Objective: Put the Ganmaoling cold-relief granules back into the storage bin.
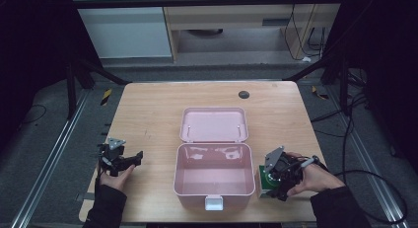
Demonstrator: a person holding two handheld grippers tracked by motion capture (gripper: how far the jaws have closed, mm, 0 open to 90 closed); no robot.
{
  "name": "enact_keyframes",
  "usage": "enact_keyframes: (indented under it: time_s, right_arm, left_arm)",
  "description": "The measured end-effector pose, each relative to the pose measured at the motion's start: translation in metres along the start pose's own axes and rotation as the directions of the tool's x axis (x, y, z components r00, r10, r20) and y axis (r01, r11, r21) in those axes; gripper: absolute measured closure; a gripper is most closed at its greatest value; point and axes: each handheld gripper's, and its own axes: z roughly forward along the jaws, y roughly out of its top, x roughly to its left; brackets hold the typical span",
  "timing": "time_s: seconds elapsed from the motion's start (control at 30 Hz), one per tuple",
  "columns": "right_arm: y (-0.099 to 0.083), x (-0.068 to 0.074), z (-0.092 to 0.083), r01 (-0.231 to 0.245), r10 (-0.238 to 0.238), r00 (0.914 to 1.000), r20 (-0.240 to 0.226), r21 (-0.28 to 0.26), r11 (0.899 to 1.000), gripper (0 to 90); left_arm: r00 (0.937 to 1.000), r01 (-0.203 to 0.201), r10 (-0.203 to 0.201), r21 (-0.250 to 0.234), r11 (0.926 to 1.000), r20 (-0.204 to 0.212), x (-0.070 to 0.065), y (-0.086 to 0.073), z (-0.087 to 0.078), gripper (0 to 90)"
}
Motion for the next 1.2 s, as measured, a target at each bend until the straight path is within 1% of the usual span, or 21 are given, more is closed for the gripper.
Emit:
enact_keyframes:
  time_s: [0.03, 0.13, 0.2, 0.27, 0.47, 0.5, 0.57, 0.6, 0.67, 0.77, 0.87, 0.9, 0.97, 1.0, 1.13, 1.2]
  right_arm:
    - [0.0, -0.001, 0.001, 0.011, -0.011, 0.9999, 0.0, 0.0, 1.0, 5.6]
    - [0.001, -0.001, 0.003, 0.014, -0.014, 0.9999, -0.006, 0.01, 1.0, 6.0]
    - [0.001, -0.002, 0.006, 0.011, -0.011, 0.9999, -0.011, 0.022, 1.0, 6.5]
    - [0.002, -0.002, 0.009, 0.022, -0.021, 0.9997, -0.015, 0.039, 0.999, 7.6]
    - [0.002, -0.002, 0.01, 0.033, -0.032, 0.9991, -0.026, 0.037, 0.999, 9.7]
    - [0.001, -0.002, 0.009, 0.033, -0.032, 0.9991, -0.027, 0.041, 0.999, 12.0]
    - [0.001, -0.002, 0.009, 0.032, -0.031, 0.9991, -0.028, 0.041, 0.999, 12.7]
    - [0.001, -0.003, 0.008, 0.039, -0.038, 0.9988, -0.031, 0.04, 0.998, 13.4]
    - [0.0, -0.003, 0.007, 0.024, -0.023, 0.9992, -0.032, 0.039, 0.999, 14.8]
    - [0.0, -0.004, 0.007, 0.022, -0.021, 0.9991, -0.036, 0.042, 0.999, 15.3]
    - [0.0, -0.003, 0.006, 0.005, -0.003, 0.9991, -0.042, 0.043, 0.999, 15.8]
    - [0.0, -0.004, 0.005, 0.009, -0.008, 0.9993, -0.038, 0.044, 0.999, 15.8]
    - [0.0, -0.004, 0.004, -0.007, 0.009, 0.9994, -0.035, 0.044, 0.999, 15.9]
    - [-0.001, -0.005, 0.002, -0.005, 0.006, 0.9995, -0.032, 0.037, 0.999, 15.9]
    - [-0.005, -0.005, -0.011, -0.026, 0.026, 0.9995, -0.018, -0.006, 1.0, 15.9]
    - [-0.006, -0.005, -0.017, -0.027, 0.027, 0.9996, -0.01, -0.011, 1.0, 15.9]
  left_arm:
    - [1.0, 0.0, 0.0, 0.0, 1.0, -0.001, 0.0, 0.0, 0.0, 20.2]
    - [1.0, -0.001, 0.001, 0.001, 1.0, -0.001, 0.0, 0.0, 0.0, 20.2]
    - [1.0, -0.001, 0.001, 0.001, 1.0, 0.0, 0.0, 0.0, 0.0, 20.2]
    - [1.0, -0.001, 0.001, 0.002, 1.0, -0.001, 0.0, 0.0, 0.001, 20.3]
    - [1.0, -0.001, 0.001, 0.003, 1.0, -0.001, 0.0, 0.0, 0.001, 20.3]
    - [1.0, -0.001, 0.001, 0.003, 1.0, -0.001, 0.0, 0.0, 0.001, 20.3]
    - [1.0, -0.002, 0.002, 0.004, 1.0, -0.001, 0.0, 0.0, 0.001, 20.3]
    - [1.0, -0.002, 0.002, 0.004, 1.0, -0.001, 0.0, 0.0, 0.001, 20.3]
    - [1.0, -0.002, 0.002, 0.004, 1.0, -0.001, 0.0, 0.0, 0.001, 20.3]
    - [1.0, -0.003, 0.003, 0.005, 1.0, -0.001, 0.0, 0.0, 0.001, 20.4]
    - [1.0, -0.002, 0.002, 0.005, 1.0, -0.001, 0.0, 0.0, 0.001, 20.4]
    - [1.0, -0.002, 0.002, 0.005, 1.0, -0.001, 0.0, 0.0, 0.001, 20.4]
    - [1.0, -0.002, 0.002, 0.006, 1.0, -0.001, 0.0, 0.0, 0.001, 20.3]
    - [1.0, -0.003, 0.003, 0.006, 1.0, -0.002, 0.0, 0.0, 0.001, 20.3]
    - [1.0, -0.003, 0.003, 0.008, 1.0, -0.001, 0.0, 0.0, 0.001, 20.4]
    - [1.0, -0.004, 0.004, 0.008, 1.0, -0.001, 0.0, 0.0, 0.001, 20.3]
